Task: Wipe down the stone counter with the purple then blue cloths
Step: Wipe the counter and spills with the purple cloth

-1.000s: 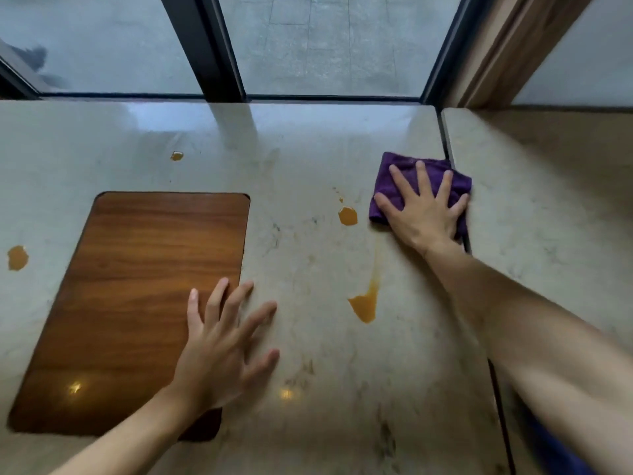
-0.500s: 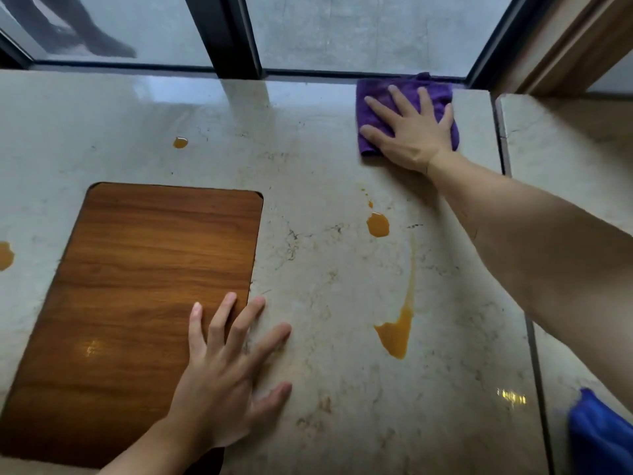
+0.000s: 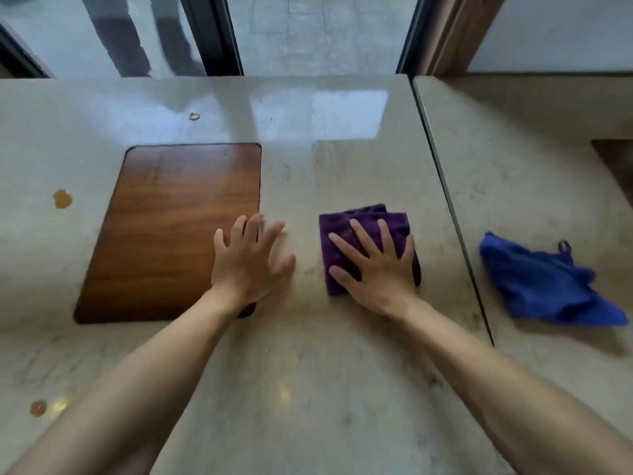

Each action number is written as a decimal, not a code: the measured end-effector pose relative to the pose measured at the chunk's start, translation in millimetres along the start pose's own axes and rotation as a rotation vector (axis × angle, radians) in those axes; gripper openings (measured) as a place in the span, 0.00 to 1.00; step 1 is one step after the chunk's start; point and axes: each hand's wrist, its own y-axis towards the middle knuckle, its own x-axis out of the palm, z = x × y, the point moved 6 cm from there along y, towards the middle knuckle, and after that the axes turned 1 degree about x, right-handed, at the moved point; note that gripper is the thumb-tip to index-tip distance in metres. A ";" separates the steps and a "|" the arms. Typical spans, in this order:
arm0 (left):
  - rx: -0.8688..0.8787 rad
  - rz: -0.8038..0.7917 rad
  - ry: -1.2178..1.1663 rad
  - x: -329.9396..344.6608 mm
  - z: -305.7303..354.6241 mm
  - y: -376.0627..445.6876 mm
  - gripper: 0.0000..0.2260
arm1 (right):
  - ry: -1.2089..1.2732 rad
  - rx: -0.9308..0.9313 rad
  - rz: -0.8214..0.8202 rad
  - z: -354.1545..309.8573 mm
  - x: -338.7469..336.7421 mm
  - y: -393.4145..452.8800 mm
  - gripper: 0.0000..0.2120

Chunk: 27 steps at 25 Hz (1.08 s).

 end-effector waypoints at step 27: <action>0.021 -0.012 0.001 16.0 -116.7 26.2 0.34 | 0.006 0.293 0.049 -44.6 0.4 187.7 0.38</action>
